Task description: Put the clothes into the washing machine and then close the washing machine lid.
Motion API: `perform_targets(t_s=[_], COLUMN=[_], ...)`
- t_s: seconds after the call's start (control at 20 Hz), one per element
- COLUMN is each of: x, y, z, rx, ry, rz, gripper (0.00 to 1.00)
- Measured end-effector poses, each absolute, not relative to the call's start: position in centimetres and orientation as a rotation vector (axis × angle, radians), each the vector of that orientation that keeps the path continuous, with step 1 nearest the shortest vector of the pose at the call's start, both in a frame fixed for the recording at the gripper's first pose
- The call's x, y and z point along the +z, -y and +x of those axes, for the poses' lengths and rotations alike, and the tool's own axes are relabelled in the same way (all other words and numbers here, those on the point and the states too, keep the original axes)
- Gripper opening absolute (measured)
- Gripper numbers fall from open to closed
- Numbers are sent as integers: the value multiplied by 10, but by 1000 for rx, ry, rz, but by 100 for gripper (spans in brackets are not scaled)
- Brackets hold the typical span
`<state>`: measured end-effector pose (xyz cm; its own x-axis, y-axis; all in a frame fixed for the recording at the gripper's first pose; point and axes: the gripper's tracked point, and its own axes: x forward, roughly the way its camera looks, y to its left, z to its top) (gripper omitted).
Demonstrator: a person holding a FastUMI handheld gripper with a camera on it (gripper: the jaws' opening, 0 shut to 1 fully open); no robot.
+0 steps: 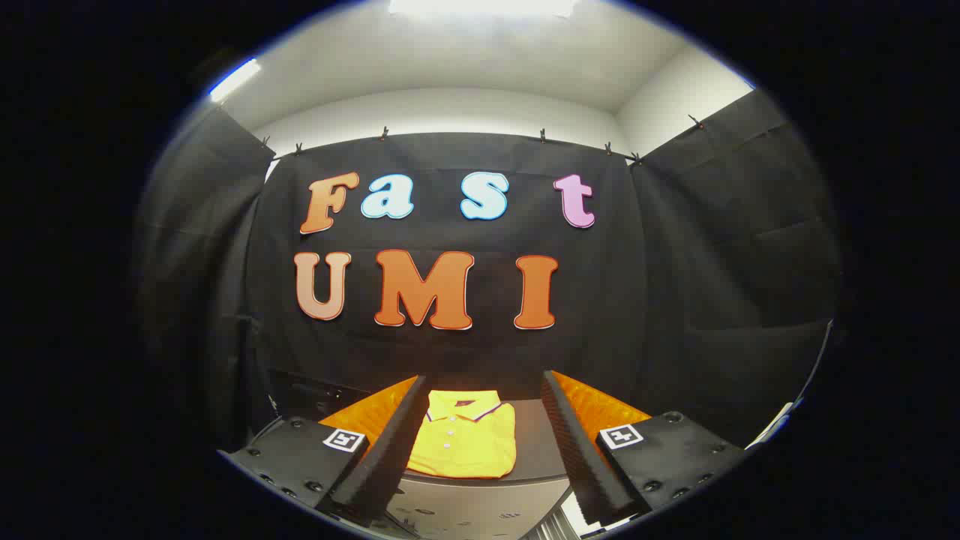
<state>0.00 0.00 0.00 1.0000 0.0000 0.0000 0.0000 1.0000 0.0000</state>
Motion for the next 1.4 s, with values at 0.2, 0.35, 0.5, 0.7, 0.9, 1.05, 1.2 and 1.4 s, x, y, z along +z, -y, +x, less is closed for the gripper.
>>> perform_targets(t_s=[0.2, 0.35, 0.5, 0.7, 0.9, 1.05, 1.2, 1.4], x=[10, 13, 10, 3, -1, 15, 31, 23], y=[-1, -1, 4, 14, 22, 41, 47, 22], z=[0, 1, 0, 0, 2, -3, 4, 38], rx=[-8, -10, -20, -41, -60, -120, -148, -85], ry=[22, 33, 31, 16, 7, 54, 87, 34], rz=[-16, -5, 7, 30, 54, 48, 42, 53], gripper=[98, 98, 98, 98, 98, 98, 97, 97])
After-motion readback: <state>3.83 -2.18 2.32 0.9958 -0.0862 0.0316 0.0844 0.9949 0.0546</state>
